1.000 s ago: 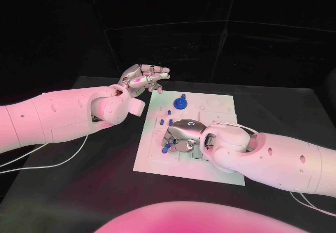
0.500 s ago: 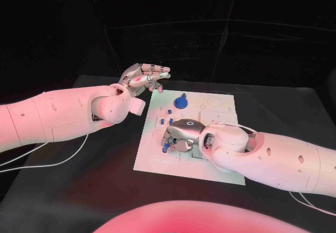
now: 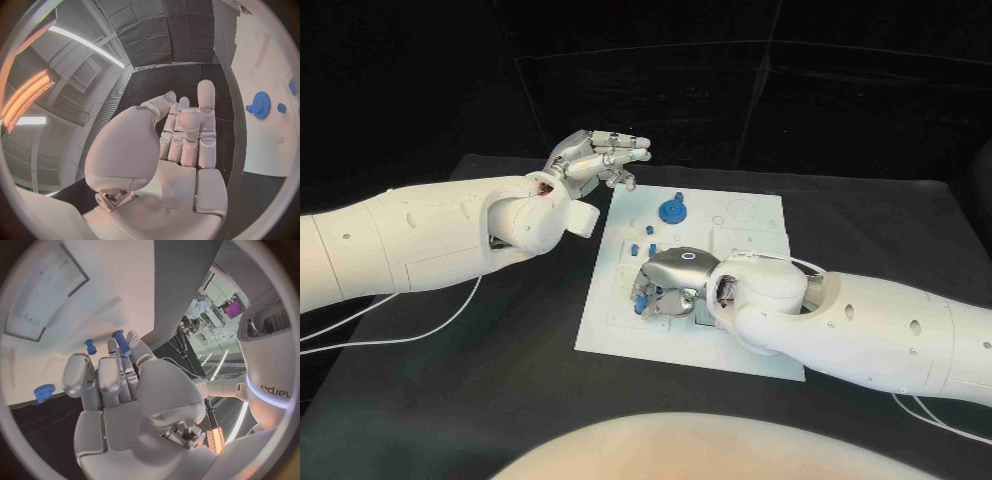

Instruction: Assemble the parts on the task board

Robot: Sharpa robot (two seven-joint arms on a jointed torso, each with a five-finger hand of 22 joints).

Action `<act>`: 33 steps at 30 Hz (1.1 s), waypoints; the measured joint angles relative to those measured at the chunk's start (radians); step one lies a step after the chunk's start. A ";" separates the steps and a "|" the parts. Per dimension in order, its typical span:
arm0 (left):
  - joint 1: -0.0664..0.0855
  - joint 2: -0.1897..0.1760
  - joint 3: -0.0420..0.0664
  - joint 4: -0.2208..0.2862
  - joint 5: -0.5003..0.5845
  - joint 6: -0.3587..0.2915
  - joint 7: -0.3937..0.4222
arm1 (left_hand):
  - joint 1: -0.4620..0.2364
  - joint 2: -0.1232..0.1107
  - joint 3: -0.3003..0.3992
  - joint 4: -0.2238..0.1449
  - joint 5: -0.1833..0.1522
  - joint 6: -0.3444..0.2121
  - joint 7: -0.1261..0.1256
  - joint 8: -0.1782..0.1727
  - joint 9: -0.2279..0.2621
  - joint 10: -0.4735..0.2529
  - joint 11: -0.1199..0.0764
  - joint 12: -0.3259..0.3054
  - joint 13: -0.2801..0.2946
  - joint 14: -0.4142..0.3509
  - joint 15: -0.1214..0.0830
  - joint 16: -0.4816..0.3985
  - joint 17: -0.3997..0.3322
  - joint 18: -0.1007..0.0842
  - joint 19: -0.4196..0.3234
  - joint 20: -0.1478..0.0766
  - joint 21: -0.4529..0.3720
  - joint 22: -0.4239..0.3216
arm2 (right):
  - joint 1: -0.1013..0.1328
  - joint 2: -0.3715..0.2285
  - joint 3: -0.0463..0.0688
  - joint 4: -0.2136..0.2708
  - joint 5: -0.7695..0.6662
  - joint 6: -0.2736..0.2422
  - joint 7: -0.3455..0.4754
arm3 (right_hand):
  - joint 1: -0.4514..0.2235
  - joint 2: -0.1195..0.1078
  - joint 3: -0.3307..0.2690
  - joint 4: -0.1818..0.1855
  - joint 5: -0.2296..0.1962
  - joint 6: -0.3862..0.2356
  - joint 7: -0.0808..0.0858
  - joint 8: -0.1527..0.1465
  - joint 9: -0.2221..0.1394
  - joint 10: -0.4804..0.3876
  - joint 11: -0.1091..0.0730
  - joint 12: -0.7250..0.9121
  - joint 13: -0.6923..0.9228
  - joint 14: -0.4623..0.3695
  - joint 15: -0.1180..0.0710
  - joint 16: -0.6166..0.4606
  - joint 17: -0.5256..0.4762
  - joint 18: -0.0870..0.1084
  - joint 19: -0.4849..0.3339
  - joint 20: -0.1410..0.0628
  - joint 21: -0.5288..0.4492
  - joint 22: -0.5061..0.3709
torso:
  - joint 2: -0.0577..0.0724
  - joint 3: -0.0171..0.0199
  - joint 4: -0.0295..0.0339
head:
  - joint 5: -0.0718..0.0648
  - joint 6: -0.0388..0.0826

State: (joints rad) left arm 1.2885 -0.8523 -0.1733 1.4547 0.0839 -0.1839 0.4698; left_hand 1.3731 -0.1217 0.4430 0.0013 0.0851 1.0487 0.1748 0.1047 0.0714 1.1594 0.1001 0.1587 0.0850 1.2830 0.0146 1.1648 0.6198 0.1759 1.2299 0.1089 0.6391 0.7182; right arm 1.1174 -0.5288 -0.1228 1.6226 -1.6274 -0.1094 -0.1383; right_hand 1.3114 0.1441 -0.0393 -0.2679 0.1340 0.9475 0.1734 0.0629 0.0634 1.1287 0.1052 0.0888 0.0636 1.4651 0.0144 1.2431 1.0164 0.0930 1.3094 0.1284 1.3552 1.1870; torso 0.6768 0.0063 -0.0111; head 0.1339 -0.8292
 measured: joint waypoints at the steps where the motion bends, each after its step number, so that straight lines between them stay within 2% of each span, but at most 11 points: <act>1: 0.000 0.000 0.000 0.000 0.000 0.000 0.000 | 0.000 0.000 0.000 0.000 0.000 0.000 0.000 0.000 0.000 0.000 0.000 0.000 0.000 0.000 0.000 0.000 0.000 0.000 0.000 0.000 0.000 0.000 | 0.000 0.000 0.000 0.001 0.000 -0.002 0.000 | 0.000 0.000 -0.001 0.001 0.000 -0.001 -0.002 0.000 0.000 0.000 0.000 0.000 0.000 0.000 0.000 0.000 0.000 0.000 0.000 0.000 0.000 0.000 | 0.000 0.0000 0.0001 | 0.000 0.001; 6: 0.000 0.000 0.000 -0.001 0.000 0.001 -0.001 | 0.000 0.000 0.000 0.000 0.000 0.000 0.000 0.000 0.000 0.000 0.000 0.000 0.000 0.000 0.000 0.000 0.000 0.000 0.000 0.000 0.000 0.000 | -0.001 0.000 0.000 0.003 0.000 -0.019 0.001 | -0.009 -0.009 -0.009 0.007 0.000 -0.024 -0.002 0.000 0.000 -0.010 -0.002 0.000 0.000 0.000 0.000 0.000 -0.006 0.000 -0.008 0.000 -0.006 -0.011 | 0.000 0.0003 0.0002 | -0.001 0.004; 11: 0.000 0.000 0.000 -0.001 0.000 0.002 -0.002 | 0.000 0.000 0.000 0.000 0.000 0.000 0.000 0.000 0.000 0.000 0.000 0.000 0.000 0.000 0.000 0.000 0.000 0.000 0.000 0.000 0.000 0.000 | -0.003 -0.011 0.000 0.013 0.000 -0.058 0.003 | -0.001 -0.029 -0.026 0.018 0.000 -0.084 -0.001 0.000 0.000 -0.051 -0.001 -0.005 0.000 0.000 0.000 -0.023 -0.036 0.000 -0.031 -0.001 -0.032 -0.045 | 0.000 0.0004 0.0002 | -0.002 0.005; 13: 0.000 0.000 0.000 -0.001 0.000 0.002 -0.002 | 0.000 0.000 0.000 0.000 0.000 0.000 0.000 0.000 0.000 0.000 0.000 0.000 0.000 0.000 0.000 0.000 0.000 0.000 0.000 0.000 0.000 0.000 | -0.003 -0.018 0.000 0.018 0.000 -0.074 0.005 | -0.002 -0.030 -0.032 0.021 0.000 -0.109 -0.002 0.000 0.000 -0.058 0.000 -0.005 0.000 0.000 0.000 -0.026 -0.045 0.000 -0.037 -0.002 -0.035 -0.055 | 0.000 0.0006 0.0002 | -0.002 0.006; 19: 0.000 -0.002 0.000 -0.001 0.000 0.003 -0.003 | 0.000 0.000 0.000 0.000 0.000 0.000 0.000 0.000 0.000 0.000 0.000 0.000 0.000 0.000 0.000 0.000 0.000 0.000 0.000 0.000 0.000 0.000 | -0.004 -0.068 0.000 0.053 0.001 -0.117 0.013 | -0.002 -0.053 -0.058 0.044 0.012 -0.171 0.004 0.000 -0.002 -0.097 0.008 0.003 0.001 -0.011 0.011 -0.054 -0.081 0.000 -0.073 0.002 -0.071 -0.102 | 0.000 0.0010 0.0001 | -0.001 0.006; 23: 0.000 -0.002 0.000 -0.002 0.000 0.003 -0.004 | 0.000 0.000 0.000 0.000 0.000 0.000 0.000 0.000 0.000 0.000 0.000 0.000 0.000 0.000 0.000 0.000 0.000 0.000 0.000 0.000 0.000 0.000 | -0.003 -0.139 0.003 0.100 0.014 -0.145 0.023 | -0.009 -0.070 -0.087 0.073 0.043 -0.134 0.011 0.000 0.002 -0.111 0.011 0.028 0.003 -0.014 0.014 -0.058 -0.094 0.000 -0.078 0.007 -0.081 -0.118 | -0.001 0.0010 -0.0004 | -0.001 0.006; 25: 0.000 -0.003 0.000 -0.003 0.000 0.003 -0.004 | 0.000 0.000 0.000 0.000 0.000 0.000 0.000 0.000 0.000 0.000 0.000 0.000 0.000 0.000 0.000 0.000 0.000 0.000 0.000 0.000 0.000 0.000 | 0.002 -0.178 0.013 0.123 0.034 -0.160 0.029 | -0.011 -0.072 -0.105 0.092 0.056 -0.094 0.011 0.005 0.007 -0.108 0.013 0.051 0.005 -0.014 0.014 -0.057 -0.088 0.000 -0.077 0.007 -0.081 -0.109 | -0.002 0.0009 -0.0009 | -0.004 0.009; 27: 0.000 -0.003 0.000 -0.003 0.000 0.003 -0.004 | 0.000 0.000 0.000 0.000 0.000 0.000 0.000 0.000 0.000 -0.002 0.002 0.000 0.000 0.000 0.000 0.000 -0.002 0.000 0.000 0.000 0.000 -0.001 | 0.015 -0.227 0.027 0.154 0.078 -0.181 0.036 | -0.016 -0.076 -0.119 0.112 0.067 -0.052 0.016 0.023 0.014 -0.065 0.012 0.081 0.012 -0.008 0.016 -0.037 -0.061 0.000 -0.048 0.007 -0.059 -0.077 | -0.002 0.0008 -0.0012 | -0.010 0.015; 31: 0.000 -0.004 0.000 -0.003 0.000 0.003 -0.004 | 0.000 0.000 -0.003 -0.003 0.000 0.000 0.000 0.000 0.000 -0.004 0.004 0.000 0.000 0.000 0.000 0.000 -0.003 -0.002 0.000 0.000 0.000 -0.001 | 0.040 -0.304 0.038 0.194 0.173 -0.216 0.042 | -0.029 -0.061 -0.126 0.138 0.089 0.007 0.000 0.050 0.022 0.043 -0.010 0.144 0.036 0.002 0.003 0.020 0.019 0.000 0.012 0.000 -0.005 0.005 | -0.002 0.0004 -0.0017 | -0.027 0.024; 32: 0.000 -0.003 0.000 -0.003 0.000 0.003 -0.005 | 0.000 0.000 -0.003 -0.003 0.000 0.000 0.000 0.000 0.000 -0.004 0.004 0.000 0.000 0.000 0.000 0.000 -0.003 -0.005 0.000 0.000 0.000 -0.001 | 0.046 -0.334 0.039 0.209 0.212 -0.225 0.042 | -0.017 -0.049 -0.126 0.138 0.103 0.019 -0.012 0.053 0.022 0.103 -0.028 0.178 0.054 0.002 -0.013 0.054 0.071 -0.001 0.040 -0.011 0.021 0.046 | -0.002 0.0004 -0.0019 | -0.031 0.026; 33: 0.000 -0.004 0.000 -0.003 0.000 0.003 -0.005 | 0.000 0.000 -0.003 -0.003 0.000 0.000 0.000 0.000 0.000 -0.004 0.004 0.000 0.000 0.000 0.000 0.000 -0.003 -0.005 0.000 0.000 0.000 -0.001 | 0.050 -0.356 0.040 0.217 0.239 -0.230 0.039 | -0.011 -0.043 -0.126 0.138 0.114 0.025 -0.018 0.053 0.022 0.137 -0.038 0.199 0.067 0.002 -0.021 0.073 0.100 -0.009 0.055 -0.018 0.035 0.069 | -0.002 0.0000 -0.0022 | -0.039 0.030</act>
State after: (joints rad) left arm 1.2883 -0.8559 -0.1737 1.4515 0.0840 -0.1805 0.4653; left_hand 1.3731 -0.1217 0.4401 -0.0016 0.0851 1.0487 0.1748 0.1047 0.0714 1.1558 0.1037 0.1587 0.0850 1.2830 0.0146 1.1648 0.6166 0.1704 1.2299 0.1089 0.6391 0.7169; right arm 1.1676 -0.8845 -0.0832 1.8398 -1.3884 -0.3392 -0.0990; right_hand 1.3004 0.1007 -0.1657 -0.1296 0.2475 0.9730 0.1549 0.1164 0.0853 1.2654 0.0672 0.2876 0.1302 1.4666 -0.0066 1.3166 1.1159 0.0845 1.3647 0.1103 1.3905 1.2559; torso 0.6745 0.0063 -0.0133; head 0.0949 -0.7994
